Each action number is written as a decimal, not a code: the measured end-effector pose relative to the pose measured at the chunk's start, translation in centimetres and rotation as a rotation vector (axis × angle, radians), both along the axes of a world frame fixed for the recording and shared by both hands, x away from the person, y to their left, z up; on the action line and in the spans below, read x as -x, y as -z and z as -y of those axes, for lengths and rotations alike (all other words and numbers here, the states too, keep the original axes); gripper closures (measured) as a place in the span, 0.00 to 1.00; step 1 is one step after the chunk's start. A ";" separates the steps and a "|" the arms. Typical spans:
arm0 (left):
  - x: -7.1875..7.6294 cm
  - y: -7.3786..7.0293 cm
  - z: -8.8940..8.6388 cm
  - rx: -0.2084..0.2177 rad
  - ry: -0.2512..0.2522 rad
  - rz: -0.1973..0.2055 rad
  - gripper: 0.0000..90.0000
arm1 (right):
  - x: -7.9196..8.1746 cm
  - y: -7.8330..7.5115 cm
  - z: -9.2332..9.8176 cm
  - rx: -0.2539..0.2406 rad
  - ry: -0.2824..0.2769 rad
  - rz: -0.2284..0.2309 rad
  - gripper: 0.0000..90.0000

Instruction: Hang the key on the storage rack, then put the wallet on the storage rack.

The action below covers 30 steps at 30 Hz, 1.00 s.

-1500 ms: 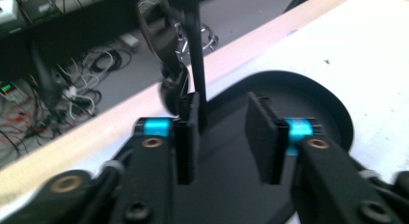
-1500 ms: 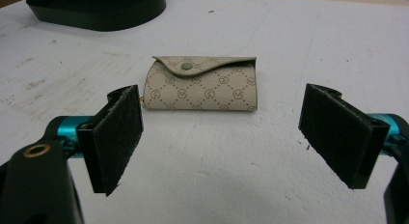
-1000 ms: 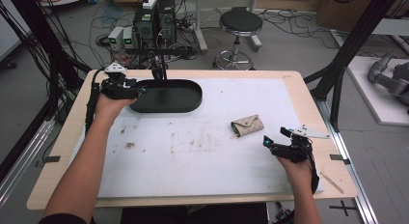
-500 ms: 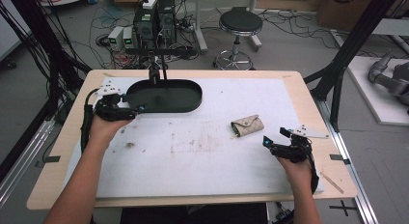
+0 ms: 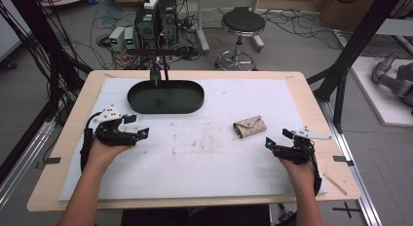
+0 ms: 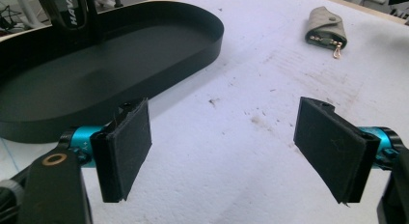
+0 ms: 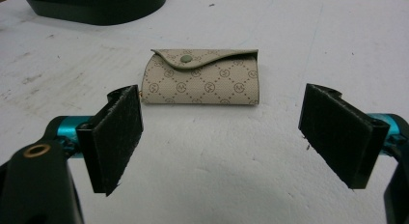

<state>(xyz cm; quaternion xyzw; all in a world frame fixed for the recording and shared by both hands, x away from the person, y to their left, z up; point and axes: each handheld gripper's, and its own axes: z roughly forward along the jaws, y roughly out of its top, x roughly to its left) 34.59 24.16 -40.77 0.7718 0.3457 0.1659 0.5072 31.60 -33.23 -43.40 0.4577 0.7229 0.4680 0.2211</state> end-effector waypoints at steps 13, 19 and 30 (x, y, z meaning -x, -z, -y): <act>0.0 0.9 -0.2 -0.001 -0.005 0.009 0.16 | -0.6 0.5 0.0 0.030 0.026 -0.019 0.18; -0.2 1.0 0.1 -0.009 0.005 0.002 0.16 | -0.3 0.5 0.0 0.032 0.024 -0.020 0.18; -0.5 0.5 0.1 0.007 0.007 0.008 0.16 | -0.1 0.7 0.1 0.035 0.020 -0.021 0.18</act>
